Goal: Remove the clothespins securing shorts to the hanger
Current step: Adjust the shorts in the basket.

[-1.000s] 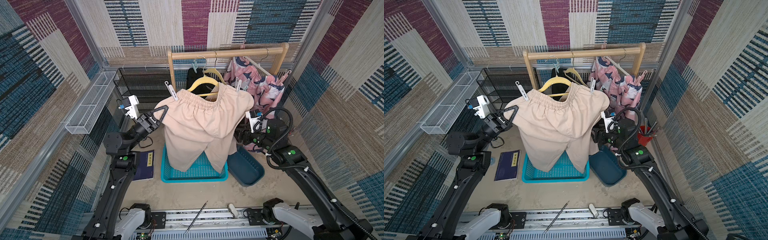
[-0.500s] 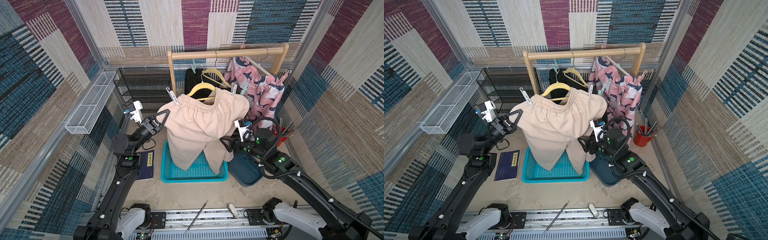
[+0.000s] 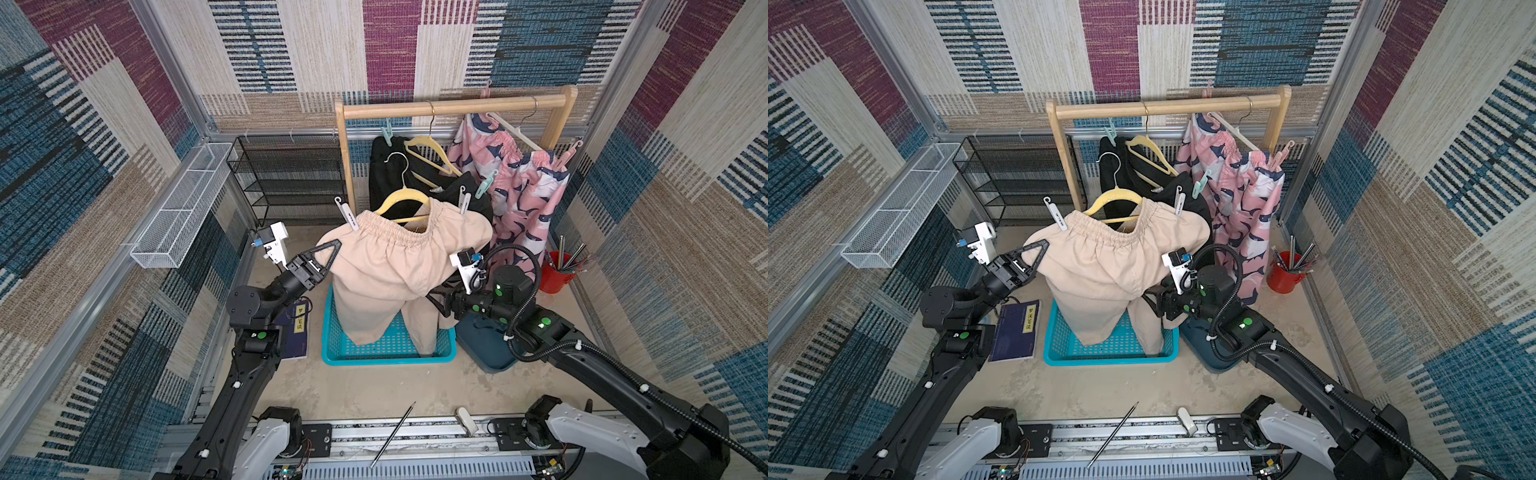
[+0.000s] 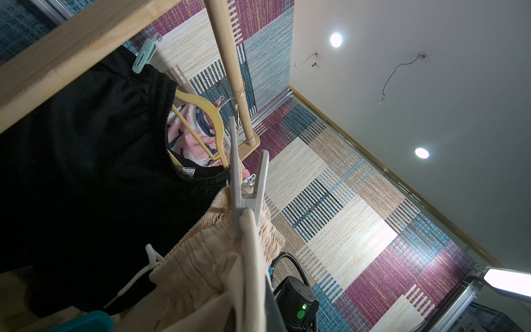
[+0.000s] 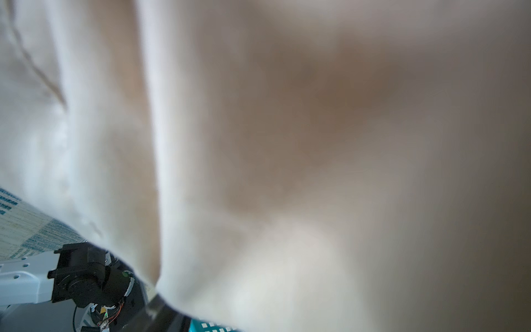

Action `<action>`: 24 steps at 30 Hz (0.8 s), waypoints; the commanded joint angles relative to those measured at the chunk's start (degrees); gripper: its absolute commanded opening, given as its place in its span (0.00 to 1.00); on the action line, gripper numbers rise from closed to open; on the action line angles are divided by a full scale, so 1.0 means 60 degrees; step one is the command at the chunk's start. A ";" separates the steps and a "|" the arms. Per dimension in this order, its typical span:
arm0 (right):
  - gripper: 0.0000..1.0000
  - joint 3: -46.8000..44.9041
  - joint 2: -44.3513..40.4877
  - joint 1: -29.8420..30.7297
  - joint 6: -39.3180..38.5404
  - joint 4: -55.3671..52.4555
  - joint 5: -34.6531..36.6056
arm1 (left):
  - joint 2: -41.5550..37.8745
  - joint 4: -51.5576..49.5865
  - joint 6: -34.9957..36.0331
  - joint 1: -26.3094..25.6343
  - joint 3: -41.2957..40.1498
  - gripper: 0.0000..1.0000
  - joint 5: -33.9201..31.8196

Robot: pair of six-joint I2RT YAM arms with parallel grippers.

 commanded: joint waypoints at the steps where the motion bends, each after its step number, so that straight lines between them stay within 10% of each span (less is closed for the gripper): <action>1: 0.71 -0.0161 0.0277 0.0572 0.0277 0.0953 0.0076 | 0.0055 0.0927 -0.0119 0.0006 -0.0305 0.00 -0.0176; 24: 0.71 -0.0723 0.0466 0.1729 0.1049 0.0263 0.1361 | 0.0116 0.0669 0.1121 0.0855 -0.1051 0.00 0.0722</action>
